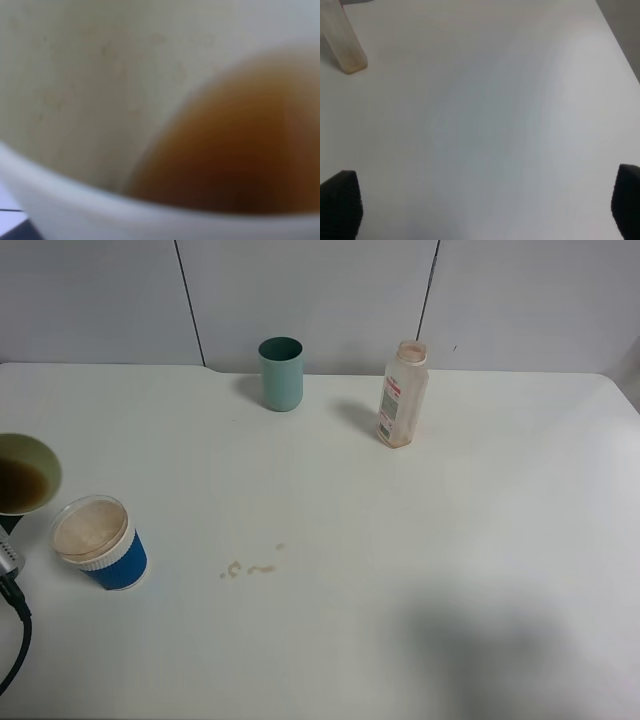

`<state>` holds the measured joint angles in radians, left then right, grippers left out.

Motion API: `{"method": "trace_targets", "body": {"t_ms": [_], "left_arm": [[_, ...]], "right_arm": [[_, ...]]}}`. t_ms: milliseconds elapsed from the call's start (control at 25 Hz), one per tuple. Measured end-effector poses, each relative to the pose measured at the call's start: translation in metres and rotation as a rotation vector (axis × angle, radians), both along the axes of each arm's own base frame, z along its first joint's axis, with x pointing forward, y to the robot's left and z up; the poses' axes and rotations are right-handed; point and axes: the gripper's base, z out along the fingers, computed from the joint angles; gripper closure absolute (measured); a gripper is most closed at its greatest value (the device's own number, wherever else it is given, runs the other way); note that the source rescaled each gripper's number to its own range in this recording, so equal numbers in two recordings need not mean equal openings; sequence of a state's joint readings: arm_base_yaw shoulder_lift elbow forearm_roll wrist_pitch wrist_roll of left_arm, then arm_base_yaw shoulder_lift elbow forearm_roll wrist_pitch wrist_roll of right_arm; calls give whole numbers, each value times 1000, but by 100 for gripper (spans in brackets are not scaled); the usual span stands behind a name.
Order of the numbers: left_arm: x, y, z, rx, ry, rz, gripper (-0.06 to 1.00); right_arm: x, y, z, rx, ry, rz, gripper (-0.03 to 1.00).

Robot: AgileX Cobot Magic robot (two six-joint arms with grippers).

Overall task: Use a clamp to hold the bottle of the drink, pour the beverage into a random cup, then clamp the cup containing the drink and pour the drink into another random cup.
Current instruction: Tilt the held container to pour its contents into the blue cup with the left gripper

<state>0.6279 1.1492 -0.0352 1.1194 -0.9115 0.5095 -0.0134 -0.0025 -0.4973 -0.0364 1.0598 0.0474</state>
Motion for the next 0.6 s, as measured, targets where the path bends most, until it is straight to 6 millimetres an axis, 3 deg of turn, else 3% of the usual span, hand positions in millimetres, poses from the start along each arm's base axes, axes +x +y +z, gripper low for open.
{"method": "trace_targets", "body": {"t_ms": [600], "left_arm": [[10, -7, 2, -5, 3, -63, 94]], "right_arm": [[0, 0, 0, 0, 0, 0, -3]]}}
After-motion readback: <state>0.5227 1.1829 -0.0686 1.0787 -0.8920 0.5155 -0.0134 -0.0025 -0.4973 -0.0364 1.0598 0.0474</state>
